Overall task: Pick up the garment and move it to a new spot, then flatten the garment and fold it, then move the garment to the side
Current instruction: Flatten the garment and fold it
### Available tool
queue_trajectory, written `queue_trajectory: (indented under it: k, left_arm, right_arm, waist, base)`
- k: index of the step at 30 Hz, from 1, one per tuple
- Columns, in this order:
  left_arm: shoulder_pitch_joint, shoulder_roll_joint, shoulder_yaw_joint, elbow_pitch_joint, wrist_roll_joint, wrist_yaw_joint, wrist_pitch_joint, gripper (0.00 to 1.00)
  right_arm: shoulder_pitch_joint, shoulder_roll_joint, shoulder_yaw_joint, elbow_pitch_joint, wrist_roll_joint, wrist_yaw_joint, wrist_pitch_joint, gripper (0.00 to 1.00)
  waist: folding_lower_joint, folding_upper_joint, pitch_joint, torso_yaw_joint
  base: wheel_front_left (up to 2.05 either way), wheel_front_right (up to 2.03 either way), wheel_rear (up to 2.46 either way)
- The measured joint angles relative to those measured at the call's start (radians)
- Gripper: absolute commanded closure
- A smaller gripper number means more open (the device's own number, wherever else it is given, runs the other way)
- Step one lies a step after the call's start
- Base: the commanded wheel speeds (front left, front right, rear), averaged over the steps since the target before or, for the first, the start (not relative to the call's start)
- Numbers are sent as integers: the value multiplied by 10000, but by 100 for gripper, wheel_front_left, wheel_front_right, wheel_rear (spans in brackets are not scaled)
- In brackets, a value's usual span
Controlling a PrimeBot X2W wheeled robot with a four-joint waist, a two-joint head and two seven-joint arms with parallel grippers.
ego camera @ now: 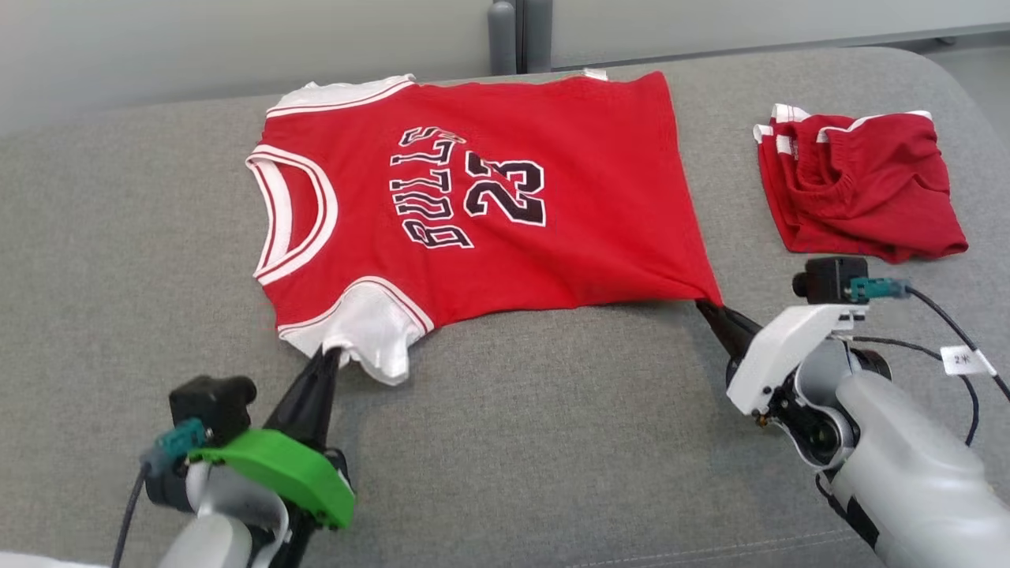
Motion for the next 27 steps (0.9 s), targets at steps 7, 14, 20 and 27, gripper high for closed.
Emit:
queue_trajectory:
  k: [7, 14, 20, 27]
  left_arm:
    - [310, -288, 238, 102, -50, 19, -974, 100]
    - [326, 35, 360, -272, 401, 19, -1396, 100]
    - [1336, 109, 144, -466, 640, 115, -1444, 100]
    - [2185, 119, 207, -784, 723, 316, -1561, 100]
  right_arm:
    - [158, 140, -677, 332, 268, 100, -1020, 100]
    - [131, -38, -518, 146, 6, 265, -1705, 100]
    - [467, -550, -328, 10, -525, 265, -2433, 100]
    - [1437, -583, -253, -209, -644, 265, -2719, 100]
  waist:
    - [0, 0, 129, 52]
    - [0, 0, 29, 89]
    - [0, 0, -128, 297]
    - [0, 0, -289, 653]
  base:
    - [0, 0, 0]
    - [0, 0, 0]
    - [0, 0, 0]
    - [0, 0, 0]
